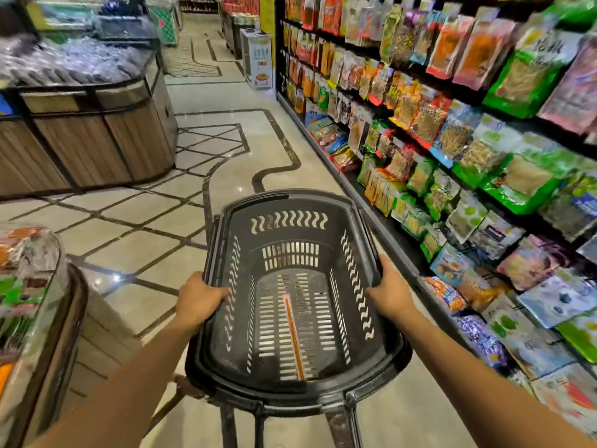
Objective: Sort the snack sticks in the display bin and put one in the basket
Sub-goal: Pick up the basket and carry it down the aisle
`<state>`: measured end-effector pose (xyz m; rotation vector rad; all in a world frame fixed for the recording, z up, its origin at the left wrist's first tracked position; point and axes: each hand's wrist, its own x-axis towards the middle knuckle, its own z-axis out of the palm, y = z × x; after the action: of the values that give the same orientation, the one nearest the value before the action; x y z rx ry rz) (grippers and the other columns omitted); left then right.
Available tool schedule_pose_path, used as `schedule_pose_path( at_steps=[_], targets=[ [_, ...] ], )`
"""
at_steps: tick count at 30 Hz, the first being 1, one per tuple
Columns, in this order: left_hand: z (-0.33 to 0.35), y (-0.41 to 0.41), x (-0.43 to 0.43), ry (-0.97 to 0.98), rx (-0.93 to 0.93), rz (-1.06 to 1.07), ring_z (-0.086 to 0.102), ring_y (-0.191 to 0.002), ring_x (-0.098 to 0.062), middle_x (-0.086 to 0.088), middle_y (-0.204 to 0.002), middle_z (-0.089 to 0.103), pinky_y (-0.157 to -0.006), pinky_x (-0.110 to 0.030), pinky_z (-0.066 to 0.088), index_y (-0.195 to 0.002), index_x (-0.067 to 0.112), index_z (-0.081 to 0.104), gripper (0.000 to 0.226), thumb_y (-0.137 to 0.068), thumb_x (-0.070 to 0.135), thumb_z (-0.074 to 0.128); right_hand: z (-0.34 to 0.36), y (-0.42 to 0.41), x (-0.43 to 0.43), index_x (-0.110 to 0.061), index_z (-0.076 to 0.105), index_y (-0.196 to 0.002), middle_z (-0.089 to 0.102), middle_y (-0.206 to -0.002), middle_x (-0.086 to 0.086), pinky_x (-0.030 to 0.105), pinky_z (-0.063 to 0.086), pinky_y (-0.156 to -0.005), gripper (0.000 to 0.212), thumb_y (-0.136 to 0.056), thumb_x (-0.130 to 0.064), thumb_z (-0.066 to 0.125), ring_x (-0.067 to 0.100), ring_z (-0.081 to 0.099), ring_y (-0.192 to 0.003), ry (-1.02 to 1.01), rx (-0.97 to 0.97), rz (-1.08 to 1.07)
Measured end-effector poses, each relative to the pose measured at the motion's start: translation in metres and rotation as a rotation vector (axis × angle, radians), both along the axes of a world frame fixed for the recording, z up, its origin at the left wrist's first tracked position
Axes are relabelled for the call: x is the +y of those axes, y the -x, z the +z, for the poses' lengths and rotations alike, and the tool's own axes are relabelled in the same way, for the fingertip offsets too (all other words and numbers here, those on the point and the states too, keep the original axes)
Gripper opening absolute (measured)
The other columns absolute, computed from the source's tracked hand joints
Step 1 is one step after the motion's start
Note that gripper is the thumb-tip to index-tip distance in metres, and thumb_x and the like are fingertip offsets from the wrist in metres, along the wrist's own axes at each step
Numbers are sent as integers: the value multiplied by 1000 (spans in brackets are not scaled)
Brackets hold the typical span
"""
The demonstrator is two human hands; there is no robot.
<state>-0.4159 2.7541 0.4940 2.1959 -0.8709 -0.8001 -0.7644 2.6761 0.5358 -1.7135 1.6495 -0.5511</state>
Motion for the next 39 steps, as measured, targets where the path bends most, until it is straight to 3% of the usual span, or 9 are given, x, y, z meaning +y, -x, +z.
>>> schedule_pose_path(
  at_steps=[4, 7, 17, 20, 23, 28, 32, 36, 39],
  targets=[
    [6, -10, -86, 2, -6, -14, 65, -101, -37, -14, -109, 69, -88, -43, 53, -118, 8, 61, 47, -77, 20, 79, 5, -10, -80, -18, 24, -158, 49, -151, 12, 48, 46, -104, 89, -86, -18, 76, 36, 55, -128, -5, 39, -23],
    [10, -20, -144, 7, -8, -29, 64, -103, -39, -18, -114, 69, -89, -44, 54, -126, 6, 59, 55, -78, 21, 79, 10, -16, -132, -16, 24, -158, 48, -151, 13, 49, 48, -102, 88, -86, -12, 74, 37, 55, -126, -5, 50, -35],
    [16, -39, -334, 30, -32, -33, 68, -80, -25, -5, -92, 72, -78, -47, 60, -100, 17, 65, 34, -69, 20, 77, -7, -36, -334, -16, 32, -156, 51, -149, 12, 43, 43, -107, 86, -82, -9, 76, 35, 51, -133, 30, -31, -47],
    [16, -42, -398, 38, -47, -14, 67, -83, -25, -5, -94, 71, -80, -42, 58, -120, 14, 62, 54, -69, 20, 79, -15, -42, -410, -13, 28, -157, 47, -152, 13, 40, 40, -107, 87, -84, -8, 75, 35, 48, -135, 8, -12, -15],
    [23, -47, -459, 27, -40, 17, 66, -90, -27, -9, -108, 71, -82, -38, 55, -144, 10, 47, 82, -71, 24, 81, -13, -54, -484, -14, 25, -158, 49, -150, 14, 43, 44, -102, 89, -84, -9, 75, 37, 52, -131, -11, -14, 17],
    [33, -66, -553, 31, -75, 68, 66, -101, -35, -13, -116, 70, -91, -44, 55, -136, 15, 55, 72, -69, 31, 78, -7, -78, -594, -17, 23, -159, 56, -143, 16, 47, 50, -98, 91, -85, -9, 74, 37, 59, -121, -23, -26, 51],
    [36, -85, -625, 35, -92, 102, 64, -96, -34, -14, -114, 70, -82, -36, 50, -128, 13, 59, 56, -76, 21, 79, -3, -104, -676, -16, 21, -160, 53, -146, 15, 45, 50, -96, 89, -87, -8, 72, 37, 58, -122, -28, -9, 86],
    [26, -118, -705, 14, -54, 112, 61, -87, -29, -14, -112, 71, -77, -34, 49, -121, 10, 61, 51, -74, 19, 79, -8, -134, -756, -17, 22, -159, 55, -143, 15, 35, 47, -78, 87, -86, -7, 69, 36, 62, -112, -24, 3, 83],
    [18, -149, -772, 11, -48, 98, 65, -90, -31, -14, -108, 70, -79, -38, 54, -113, 9, 61, 49, -70, 22, 79, -11, -162, -819, -18, 22, -159, 60, -137, 15, 39, 52, -80, 87, -87, -10, 70, 35, 64, -106, -24, 3, 68]
  ],
)
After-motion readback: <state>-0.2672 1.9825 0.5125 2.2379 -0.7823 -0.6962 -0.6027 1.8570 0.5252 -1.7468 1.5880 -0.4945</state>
